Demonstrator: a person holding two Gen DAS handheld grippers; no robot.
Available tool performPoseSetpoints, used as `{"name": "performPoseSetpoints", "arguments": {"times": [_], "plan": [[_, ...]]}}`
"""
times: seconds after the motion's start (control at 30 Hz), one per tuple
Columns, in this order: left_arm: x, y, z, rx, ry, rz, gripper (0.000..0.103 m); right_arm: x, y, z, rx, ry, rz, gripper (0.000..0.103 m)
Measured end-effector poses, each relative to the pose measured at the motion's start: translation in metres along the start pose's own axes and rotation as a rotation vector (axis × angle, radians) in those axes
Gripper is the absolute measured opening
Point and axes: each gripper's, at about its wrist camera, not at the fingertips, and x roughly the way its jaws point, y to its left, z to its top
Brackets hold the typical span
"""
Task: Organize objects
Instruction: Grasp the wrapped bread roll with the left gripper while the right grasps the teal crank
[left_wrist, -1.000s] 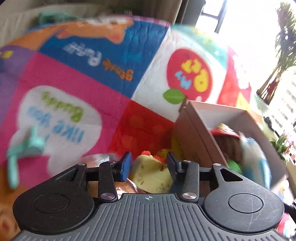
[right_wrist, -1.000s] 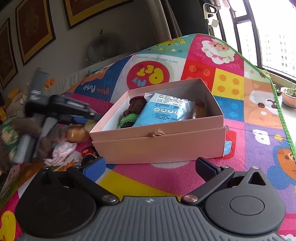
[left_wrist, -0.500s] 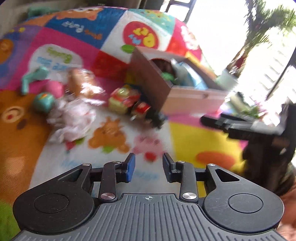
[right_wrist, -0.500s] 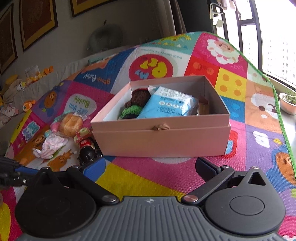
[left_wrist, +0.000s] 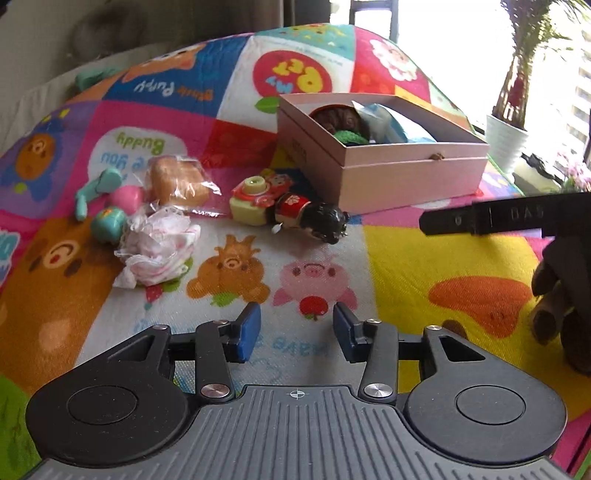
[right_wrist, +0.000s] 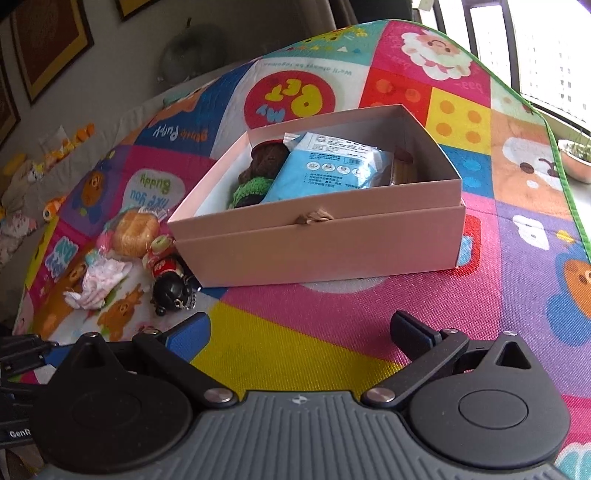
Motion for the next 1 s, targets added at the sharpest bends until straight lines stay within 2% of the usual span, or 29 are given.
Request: {"name": "performPoseSetpoints", "arguments": {"times": [0.1, 0.2, 0.23, 0.33, 0.37, 0.43, 0.53, 0.6, 0.67, 0.73, 0.77, 0.83, 0.9, 1.0], "plan": [[0.001, 0.006, 0.001, -0.044, -0.013, -0.023, 0.048, -0.001, -0.001, 0.0, 0.0, -0.003, 0.007, 0.103], [-0.002, 0.023, 0.012, -0.132, -0.028, -0.078, 0.048, -0.004, -0.005, 0.0, 0.028, -0.01, 0.035, 0.103], [-0.005, 0.032, 0.022, -0.167, -0.062, -0.062, 0.048, -0.005, -0.006, 0.0, 0.032, -0.012, 0.04, 0.103], [-0.007, 0.056, 0.058, -0.235, -0.186, 0.079, 0.046, -0.005, -0.002, -0.001, 0.017, -0.012, 0.028, 0.103], [-0.001, 0.063, 0.072, -0.241, -0.201, 0.124, 0.046, -0.005, -0.001, -0.001, 0.008, -0.013, 0.026, 0.103], [0.021, 0.075, 0.095, -0.237, -0.178, 0.175, 0.046, -0.006, 0.001, -0.002, -0.005, -0.017, 0.028, 0.103], [0.069, 0.083, 0.12, -0.19, -0.052, 0.206, 0.048, -0.007, 0.0, -0.002, -0.006, -0.018, 0.032, 0.103], [0.092, 0.084, 0.126, -0.146, -0.002, 0.244, 0.063, -0.006, -0.002, -0.002, 0.005, -0.014, 0.038, 0.103], [0.105, 0.084, 0.127, -0.141, 0.024, 0.25, 0.072, -0.007, -0.003, -0.002, 0.013, -0.015, 0.044, 0.103], [0.115, 0.083, 0.122, -0.147, 0.086, 0.221, 0.07, -0.007, -0.004, -0.002, 0.015, -0.016, 0.048, 0.103], [0.116, 0.083, 0.119, -0.14, 0.091, 0.208, 0.068, -0.007, -0.004, -0.002, 0.015, -0.015, 0.048, 0.103], [0.108, 0.08, 0.114, -0.127, 0.071, 0.2, 0.059, -0.006, -0.004, -0.002, 0.014, -0.017, 0.047, 0.103], [0.092, 0.087, 0.106, -0.184, 0.038, 0.121, 0.057, -0.006, -0.004, -0.002, 0.015, -0.017, 0.047, 0.103], [0.042, 0.094, 0.085, -0.265, -0.085, -0.034, 0.057, -0.005, -0.002, -0.001, 0.007, -0.015, 0.04, 0.103]]}}
